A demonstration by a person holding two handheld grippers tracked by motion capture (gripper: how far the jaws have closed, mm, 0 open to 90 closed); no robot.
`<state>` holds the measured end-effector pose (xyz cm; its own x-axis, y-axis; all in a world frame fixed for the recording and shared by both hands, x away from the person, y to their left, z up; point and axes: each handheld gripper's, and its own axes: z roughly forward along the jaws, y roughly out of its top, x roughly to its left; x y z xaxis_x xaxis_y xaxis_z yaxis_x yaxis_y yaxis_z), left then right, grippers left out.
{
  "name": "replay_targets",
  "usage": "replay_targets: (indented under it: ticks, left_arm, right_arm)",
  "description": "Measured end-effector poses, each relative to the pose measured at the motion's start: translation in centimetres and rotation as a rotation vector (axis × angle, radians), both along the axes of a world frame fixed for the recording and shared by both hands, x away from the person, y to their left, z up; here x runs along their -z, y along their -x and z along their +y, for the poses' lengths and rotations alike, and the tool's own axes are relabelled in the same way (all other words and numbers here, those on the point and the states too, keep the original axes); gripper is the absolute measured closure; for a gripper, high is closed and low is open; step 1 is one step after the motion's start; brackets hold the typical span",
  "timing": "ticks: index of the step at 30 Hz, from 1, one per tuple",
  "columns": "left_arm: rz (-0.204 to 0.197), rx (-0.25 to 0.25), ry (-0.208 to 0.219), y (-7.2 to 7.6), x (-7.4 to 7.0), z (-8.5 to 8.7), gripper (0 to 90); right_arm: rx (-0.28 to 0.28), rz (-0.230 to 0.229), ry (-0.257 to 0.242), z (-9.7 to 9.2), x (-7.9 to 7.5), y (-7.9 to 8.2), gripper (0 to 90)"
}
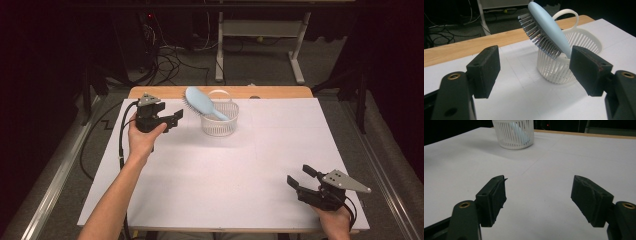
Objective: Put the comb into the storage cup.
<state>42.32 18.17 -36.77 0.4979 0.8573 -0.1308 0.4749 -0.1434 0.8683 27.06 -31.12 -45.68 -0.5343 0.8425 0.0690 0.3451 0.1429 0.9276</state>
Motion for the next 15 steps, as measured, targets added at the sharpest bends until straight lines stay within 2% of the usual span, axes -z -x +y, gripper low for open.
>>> replay_targets:
  ticks: [15]
  left_arm:
    - [-0.03,0.0,0.001,1.5,0.1,1.1,27.8]
  right_arm:
    - [0.006,-0.003,0.006,0.0,0.0,0.0,28.7]
